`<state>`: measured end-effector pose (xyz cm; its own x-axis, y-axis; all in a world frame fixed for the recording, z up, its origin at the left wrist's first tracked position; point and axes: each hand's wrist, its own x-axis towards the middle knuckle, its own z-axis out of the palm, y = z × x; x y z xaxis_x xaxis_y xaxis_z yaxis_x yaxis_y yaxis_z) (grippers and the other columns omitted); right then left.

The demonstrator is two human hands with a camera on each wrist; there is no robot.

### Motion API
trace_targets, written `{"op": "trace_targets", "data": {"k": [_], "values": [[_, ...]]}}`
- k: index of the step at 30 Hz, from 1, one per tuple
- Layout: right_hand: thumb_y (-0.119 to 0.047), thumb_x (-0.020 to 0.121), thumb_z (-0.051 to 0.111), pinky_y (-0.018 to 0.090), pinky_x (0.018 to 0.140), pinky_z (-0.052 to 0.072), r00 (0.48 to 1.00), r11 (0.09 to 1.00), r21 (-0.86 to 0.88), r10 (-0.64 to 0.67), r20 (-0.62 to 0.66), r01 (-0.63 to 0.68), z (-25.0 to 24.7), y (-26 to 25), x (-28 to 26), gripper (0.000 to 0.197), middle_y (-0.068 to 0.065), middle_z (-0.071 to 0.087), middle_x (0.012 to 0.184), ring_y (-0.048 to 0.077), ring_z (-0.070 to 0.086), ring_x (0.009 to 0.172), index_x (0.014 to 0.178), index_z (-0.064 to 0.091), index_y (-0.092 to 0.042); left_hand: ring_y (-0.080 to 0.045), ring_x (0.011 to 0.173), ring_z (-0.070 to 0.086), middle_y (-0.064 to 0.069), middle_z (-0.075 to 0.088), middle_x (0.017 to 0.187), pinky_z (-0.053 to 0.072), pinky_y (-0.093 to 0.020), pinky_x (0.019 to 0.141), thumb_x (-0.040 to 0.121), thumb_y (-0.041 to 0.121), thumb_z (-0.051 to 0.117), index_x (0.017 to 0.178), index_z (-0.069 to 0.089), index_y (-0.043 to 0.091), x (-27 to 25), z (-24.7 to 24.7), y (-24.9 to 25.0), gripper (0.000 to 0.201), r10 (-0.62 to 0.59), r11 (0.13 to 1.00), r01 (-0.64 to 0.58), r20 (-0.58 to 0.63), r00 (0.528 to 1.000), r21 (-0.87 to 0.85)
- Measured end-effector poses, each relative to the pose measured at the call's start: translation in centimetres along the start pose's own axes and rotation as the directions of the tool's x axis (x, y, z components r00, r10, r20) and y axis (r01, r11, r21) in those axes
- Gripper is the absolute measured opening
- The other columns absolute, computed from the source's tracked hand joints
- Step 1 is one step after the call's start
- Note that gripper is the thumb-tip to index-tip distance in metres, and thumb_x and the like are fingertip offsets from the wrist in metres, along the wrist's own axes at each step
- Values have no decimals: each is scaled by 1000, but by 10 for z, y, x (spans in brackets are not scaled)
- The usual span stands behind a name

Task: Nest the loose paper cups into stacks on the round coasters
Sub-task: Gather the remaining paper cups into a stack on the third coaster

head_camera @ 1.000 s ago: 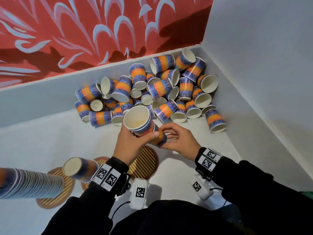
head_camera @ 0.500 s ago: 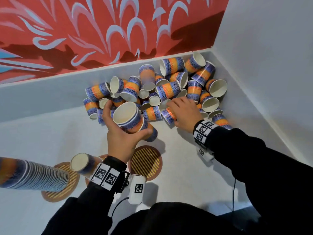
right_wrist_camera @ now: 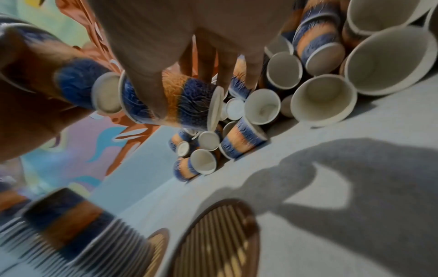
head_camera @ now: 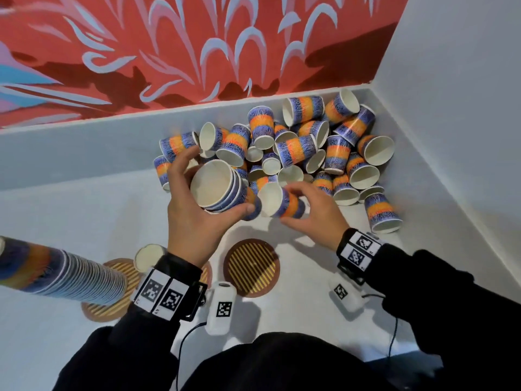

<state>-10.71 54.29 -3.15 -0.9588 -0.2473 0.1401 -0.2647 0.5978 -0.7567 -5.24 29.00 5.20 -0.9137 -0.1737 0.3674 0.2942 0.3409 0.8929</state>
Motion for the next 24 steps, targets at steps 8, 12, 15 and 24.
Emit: {"op": "trace_targets", "data": {"k": [8,12,15,24], "values": [[-25,81,91,29,102,51,998,958,284,5,66,-23,34,-62,-40,60,-14,69,126,6,64,119,133,60,-26,-6,135,51,15,52,142,42,-18,109,66,34,95,145,46,21,-7,-27,10,93,78,997,-80,160,984,7],[-19,84,88,37,104,55,993,931,352,63,98,-94,45,-72,-49,62,-13,65,135,8,60,129,136,56,-29,-9,131,56,18,56,138,49,-25,105,75,41,89,142,51,27,-12,-49,10,79,23,1000,-24,230,973,3],[-15,84,88,27,93,57,989,922,378,34,145,-87,49,-85,-53,61,-11,65,133,11,64,124,134,56,-29,-5,134,53,21,53,144,50,-31,108,75,56,85,147,48,38,-8,-74,7,82,-40,997,11,416,909,72],[-29,79,87,28,96,56,997,831,556,-54,54,14,75,-136,-49,59,-9,66,128,15,63,123,131,63,-15,6,135,47,31,47,145,47,-31,109,73,32,96,149,46,51,-3,-149,-2,93,-72,966,-119,683,727,228]]}}
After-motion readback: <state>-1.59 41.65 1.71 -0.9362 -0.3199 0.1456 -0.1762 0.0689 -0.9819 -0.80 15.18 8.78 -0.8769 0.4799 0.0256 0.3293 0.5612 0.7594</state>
